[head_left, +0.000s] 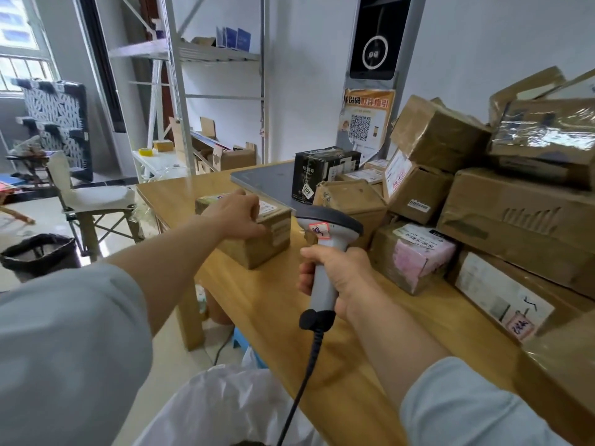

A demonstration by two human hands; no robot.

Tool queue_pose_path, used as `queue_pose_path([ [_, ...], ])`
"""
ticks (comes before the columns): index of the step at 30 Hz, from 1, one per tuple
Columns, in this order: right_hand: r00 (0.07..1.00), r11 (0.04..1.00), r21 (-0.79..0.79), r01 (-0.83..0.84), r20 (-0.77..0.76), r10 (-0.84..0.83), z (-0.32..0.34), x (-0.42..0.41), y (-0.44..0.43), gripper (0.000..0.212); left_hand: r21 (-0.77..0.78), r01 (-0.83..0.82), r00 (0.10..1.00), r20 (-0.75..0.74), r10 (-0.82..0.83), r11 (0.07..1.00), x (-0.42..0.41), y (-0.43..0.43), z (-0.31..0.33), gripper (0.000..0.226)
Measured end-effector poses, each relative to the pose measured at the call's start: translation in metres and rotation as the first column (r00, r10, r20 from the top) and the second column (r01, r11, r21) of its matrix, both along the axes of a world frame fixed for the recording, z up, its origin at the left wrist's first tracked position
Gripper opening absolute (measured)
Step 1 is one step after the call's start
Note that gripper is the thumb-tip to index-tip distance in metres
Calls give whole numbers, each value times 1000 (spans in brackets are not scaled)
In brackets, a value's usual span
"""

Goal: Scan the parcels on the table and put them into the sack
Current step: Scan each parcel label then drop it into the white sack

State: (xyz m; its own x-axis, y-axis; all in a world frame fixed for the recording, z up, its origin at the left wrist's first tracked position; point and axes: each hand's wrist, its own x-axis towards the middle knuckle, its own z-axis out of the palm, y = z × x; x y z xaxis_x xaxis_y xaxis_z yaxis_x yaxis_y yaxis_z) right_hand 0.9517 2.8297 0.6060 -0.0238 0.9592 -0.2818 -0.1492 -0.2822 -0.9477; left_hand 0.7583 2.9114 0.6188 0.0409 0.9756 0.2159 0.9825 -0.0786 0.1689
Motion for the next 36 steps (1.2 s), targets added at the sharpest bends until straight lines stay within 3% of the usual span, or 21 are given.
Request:
queue_pose_path([
  [3, 1000, 1000, 1, -1, 21, 1, -1, 1, 0, 15, -4, 64, 995, 73, -63, 998, -15, -14, 3, 23],
  [5, 999, 1000, 1, -12, 30, 12, 0, 0, -1, 16, -17, 81, 976, 205, -76, 997, -22, -28, 4, 16],
  [7, 999, 1000, 5, -21, 30, 21, 0, -2, -1, 15, -6, -3, 889, 458, 5, 1000, -26, -37, 3, 12],
  [9, 999, 999, 10, -32, 14, 31, 1, -7, -2, 15, 27, -216, 771, 618, 154, 976, -28, -40, 2, 26],
  [10, 999, 999, 14, -36, 1, 36, 2, -10, -2, 16, -12, -338, 690, 676, 257, 941, -28, -42, 1, 38],
  [12, 999, 1000, 11, -29, -22, 30, 4, -15, -2, 20, -277, -428, 405, 792, 457, 860, -24, -51, 3, 57],
  [14, 999, 1000, -3, -26, -31, 26, 4, -18, -3, 27, -523, -278, 109, 816, 568, 806, -25, -57, 0, 73],
  [15, 999, 1000, -12, -27, -34, 27, 3, -19, -4, 30, -587, -198, 2, 800, 599, 785, -27, -60, -4, 80],
  [16, 999, 999, -20, -31, -34, 31, 2, -20, -6, 31, -631, -116, -74, 776, 627, 767, -31, -62, -10, 86],
  [18, 998, 998, -35, -51, -35, 49, 2, -20, -12, 35, -645, 5, -142, 756, 639, 764, -36, -68, -19, 82],
  [24, 987, 988, 11, -154, 55, 153, 9, -18, -42, 34, -630, -14, -45, 777, 629, 777, -48, -101, -15, 76],
  [29, 973, 974, 17, -227, 36, 226, 17, -25, -91, 30, -510, -105, 169, 837, 521, 854, -66, -146, 14, 41],
  [34, 954, 954, 21, -299, 43, 298, 21, -38, -143, 20, -429, -234, 356, 797, 488, 872, -92, -190, 31, 59],
  [36, 946, 947, 24, -322, 41, 320, 22, -41, -160, 17, -402, -272, 382, 789, 481, 874, -96, -207, 33, 54],
])
